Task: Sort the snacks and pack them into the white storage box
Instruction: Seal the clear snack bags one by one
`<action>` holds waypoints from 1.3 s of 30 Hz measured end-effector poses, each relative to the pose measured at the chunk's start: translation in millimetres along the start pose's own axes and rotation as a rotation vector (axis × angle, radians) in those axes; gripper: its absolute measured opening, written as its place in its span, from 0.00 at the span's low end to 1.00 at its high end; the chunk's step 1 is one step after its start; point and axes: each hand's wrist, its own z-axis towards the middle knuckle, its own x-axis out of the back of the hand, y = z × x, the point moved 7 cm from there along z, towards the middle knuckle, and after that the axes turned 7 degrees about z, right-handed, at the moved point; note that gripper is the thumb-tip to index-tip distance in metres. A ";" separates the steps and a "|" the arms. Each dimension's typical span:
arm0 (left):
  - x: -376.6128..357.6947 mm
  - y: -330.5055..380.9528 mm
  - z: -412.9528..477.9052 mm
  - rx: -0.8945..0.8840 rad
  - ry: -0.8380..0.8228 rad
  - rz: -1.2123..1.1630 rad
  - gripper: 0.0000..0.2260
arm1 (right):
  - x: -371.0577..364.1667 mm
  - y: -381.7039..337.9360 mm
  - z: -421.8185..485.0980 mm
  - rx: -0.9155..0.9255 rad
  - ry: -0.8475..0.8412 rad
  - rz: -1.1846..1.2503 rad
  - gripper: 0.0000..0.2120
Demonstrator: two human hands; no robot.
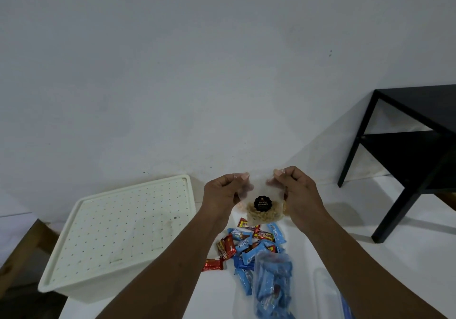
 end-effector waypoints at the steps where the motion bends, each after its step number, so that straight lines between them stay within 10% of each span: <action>1: 1.3 -1.0 -1.5 0.011 0.005 -0.015 0.06 | -1.8 1.0 -0.8 -0.006 0.001 0.015 0.08; 17: 7.8 27.6 -13.8 -0.132 -0.124 0.295 0.07 | -47.9 -23.1 -15.0 0.246 -0.170 -0.514 0.12; 24: 14.6 38.5 -13.7 -0.212 -0.053 0.317 0.05 | -34.0 -11.1 -13.3 0.120 -0.137 -0.273 0.10; 32: 0.7 11.6 -24.9 0.190 -0.404 0.178 0.14 | -33.2 -24.2 -16.7 0.040 -0.428 -0.442 0.09; 39: -8.5 5.7 -16.3 -0.043 -0.252 0.404 0.08 | -19.3 -24.4 -11.1 0.125 -0.202 -0.607 0.07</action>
